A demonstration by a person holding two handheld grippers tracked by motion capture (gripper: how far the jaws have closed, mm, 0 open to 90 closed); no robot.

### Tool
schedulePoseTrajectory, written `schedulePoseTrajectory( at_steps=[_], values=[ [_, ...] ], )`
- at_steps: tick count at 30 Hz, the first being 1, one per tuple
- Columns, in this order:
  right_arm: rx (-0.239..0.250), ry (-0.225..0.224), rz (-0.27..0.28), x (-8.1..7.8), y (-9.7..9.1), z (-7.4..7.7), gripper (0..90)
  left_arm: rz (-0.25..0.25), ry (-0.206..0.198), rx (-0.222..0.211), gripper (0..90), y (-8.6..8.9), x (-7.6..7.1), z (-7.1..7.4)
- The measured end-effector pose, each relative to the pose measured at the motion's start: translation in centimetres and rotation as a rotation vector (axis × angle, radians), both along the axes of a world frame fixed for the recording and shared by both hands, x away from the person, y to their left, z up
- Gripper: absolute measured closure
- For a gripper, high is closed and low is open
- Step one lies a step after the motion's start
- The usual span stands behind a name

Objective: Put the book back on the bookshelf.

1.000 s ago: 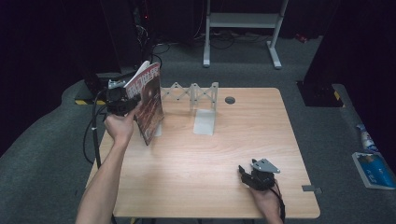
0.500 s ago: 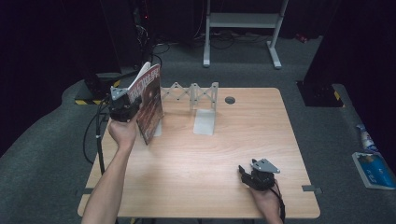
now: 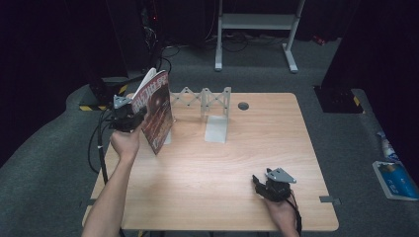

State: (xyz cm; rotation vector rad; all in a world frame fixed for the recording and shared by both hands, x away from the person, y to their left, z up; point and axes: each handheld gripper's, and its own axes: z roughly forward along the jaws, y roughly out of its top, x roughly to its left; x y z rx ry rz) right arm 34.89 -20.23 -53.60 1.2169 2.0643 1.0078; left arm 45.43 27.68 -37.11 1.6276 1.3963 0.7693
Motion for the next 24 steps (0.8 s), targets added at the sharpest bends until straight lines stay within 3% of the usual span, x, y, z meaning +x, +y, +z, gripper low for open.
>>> schedulePoseTrajectory(
  at_steps=[10,24],
  values=[
    [0.001,0.001,0.0,0.0,0.0,0.0,37.7,0.017,0.038,0.022,79.3,1.0,0.1,0.0],
    [0.001,0.001,0.0,0.0,0.0,0.0,37.7,0.041,0.085,0.007,73.2,2.4,-0.1,-0.6]
  ],
)
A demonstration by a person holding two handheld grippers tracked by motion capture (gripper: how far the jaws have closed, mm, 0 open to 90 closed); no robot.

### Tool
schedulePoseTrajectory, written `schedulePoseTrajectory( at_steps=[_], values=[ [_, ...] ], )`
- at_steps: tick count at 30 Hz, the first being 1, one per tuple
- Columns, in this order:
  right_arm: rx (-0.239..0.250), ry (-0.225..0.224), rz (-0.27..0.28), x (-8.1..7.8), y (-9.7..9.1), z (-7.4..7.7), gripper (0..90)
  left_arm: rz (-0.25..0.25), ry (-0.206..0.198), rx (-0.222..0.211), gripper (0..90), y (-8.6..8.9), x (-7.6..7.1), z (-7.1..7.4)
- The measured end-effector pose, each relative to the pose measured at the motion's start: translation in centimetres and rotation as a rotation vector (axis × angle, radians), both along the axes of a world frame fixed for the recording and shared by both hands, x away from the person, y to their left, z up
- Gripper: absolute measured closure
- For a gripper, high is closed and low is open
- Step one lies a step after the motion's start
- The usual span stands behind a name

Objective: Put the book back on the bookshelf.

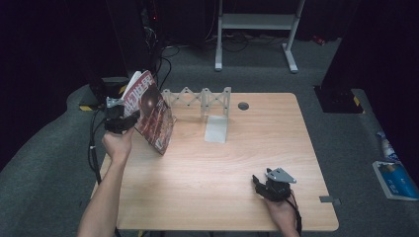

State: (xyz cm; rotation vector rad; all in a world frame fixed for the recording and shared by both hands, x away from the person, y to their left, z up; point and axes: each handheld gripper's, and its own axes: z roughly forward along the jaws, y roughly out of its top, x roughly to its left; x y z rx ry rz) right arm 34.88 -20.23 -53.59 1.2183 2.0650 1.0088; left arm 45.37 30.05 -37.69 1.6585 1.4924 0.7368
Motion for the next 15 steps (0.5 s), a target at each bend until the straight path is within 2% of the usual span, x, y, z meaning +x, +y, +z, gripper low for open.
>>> schedulePoseTrajectory(
  at_steps=[11,15],
  values=[
    [-0.001,-0.002,0.0,0.0,0.01,-0.01,37.7,-0.001,0.04,-0.055,64.5,1.03,-0.32,-0.13],
    [-0.001,-0.002,0.0,0.0,0.0,-0.01,37.7,0.0,0.034,-0.043,60.6,0.98,-0.68,0.14]
  ],
)
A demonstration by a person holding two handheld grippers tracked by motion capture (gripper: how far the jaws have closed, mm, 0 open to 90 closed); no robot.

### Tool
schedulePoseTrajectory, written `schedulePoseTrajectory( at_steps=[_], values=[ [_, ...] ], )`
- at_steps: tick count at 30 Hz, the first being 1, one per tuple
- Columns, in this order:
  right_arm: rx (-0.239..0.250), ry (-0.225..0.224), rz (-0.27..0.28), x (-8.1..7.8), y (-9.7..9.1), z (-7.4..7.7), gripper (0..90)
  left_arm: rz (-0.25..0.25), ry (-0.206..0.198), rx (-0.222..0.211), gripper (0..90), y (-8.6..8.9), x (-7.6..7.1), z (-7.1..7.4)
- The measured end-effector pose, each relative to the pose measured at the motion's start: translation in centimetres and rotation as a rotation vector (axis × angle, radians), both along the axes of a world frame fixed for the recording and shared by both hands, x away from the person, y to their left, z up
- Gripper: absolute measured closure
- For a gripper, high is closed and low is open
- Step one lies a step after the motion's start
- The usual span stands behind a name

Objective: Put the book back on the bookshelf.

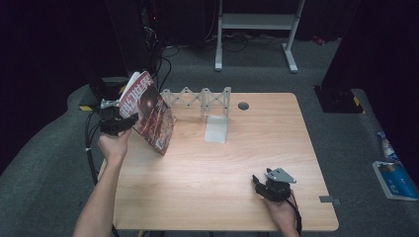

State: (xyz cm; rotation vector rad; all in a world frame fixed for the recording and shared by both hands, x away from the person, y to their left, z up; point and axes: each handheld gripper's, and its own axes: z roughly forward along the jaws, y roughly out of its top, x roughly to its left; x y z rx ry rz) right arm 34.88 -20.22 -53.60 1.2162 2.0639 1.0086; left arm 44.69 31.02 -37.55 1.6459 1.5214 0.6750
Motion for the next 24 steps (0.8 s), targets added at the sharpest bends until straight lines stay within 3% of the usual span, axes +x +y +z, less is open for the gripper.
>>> schedulePoseTrajectory(
  at_steps=[14,24],
  values=[
    [-0.001,-0.001,0.0,0.0,0.0,0.0,37.7,-0.031,-0.034,-0.013,46.5,0.6,-1.5,1.0],
    [-0.002,-0.002,0.0,0.0,0.0,0.0,37.7,-0.045,-0.058,-0.025,44.1,1.1,-2.8,1.8]
  ],
)
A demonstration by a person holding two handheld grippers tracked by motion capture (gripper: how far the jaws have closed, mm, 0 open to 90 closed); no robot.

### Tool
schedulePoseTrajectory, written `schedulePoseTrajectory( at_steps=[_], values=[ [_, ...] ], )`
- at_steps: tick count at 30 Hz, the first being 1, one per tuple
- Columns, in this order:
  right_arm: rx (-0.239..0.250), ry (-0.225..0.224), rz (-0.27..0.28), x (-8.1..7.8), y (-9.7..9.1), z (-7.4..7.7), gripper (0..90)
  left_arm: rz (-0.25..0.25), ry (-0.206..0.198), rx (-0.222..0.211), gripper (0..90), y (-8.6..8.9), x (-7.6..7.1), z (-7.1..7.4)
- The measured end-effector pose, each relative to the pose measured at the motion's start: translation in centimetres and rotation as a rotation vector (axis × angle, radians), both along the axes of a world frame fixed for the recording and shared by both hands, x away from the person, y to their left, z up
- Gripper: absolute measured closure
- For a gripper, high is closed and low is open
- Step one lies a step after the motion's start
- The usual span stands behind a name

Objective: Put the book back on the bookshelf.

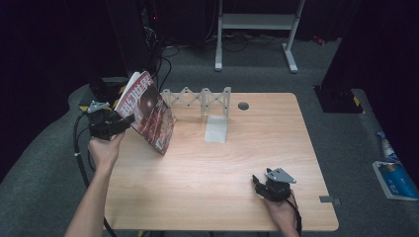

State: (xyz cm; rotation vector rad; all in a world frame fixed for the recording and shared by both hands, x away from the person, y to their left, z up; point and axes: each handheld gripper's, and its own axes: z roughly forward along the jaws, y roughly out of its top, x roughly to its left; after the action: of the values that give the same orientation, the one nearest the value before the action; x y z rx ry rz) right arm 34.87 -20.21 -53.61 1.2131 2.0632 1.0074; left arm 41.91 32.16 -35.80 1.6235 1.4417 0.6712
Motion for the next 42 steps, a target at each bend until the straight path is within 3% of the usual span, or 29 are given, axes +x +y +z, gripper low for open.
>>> schedulePoseTrajectory(
  at_steps=[11,42],
  values=[
    [0.001,0.001,0.0,0.0,0.0,0.0,37.7,-0.024,0.001,-0.05,44.0,0.4,-1.0,0.1],
    [0.002,0.002,-0.001,0.0,0.0,0.0,37.7,-0.044,-0.05,-0.081,41.3,0.7,-3.8,-0.5]
  ],
)
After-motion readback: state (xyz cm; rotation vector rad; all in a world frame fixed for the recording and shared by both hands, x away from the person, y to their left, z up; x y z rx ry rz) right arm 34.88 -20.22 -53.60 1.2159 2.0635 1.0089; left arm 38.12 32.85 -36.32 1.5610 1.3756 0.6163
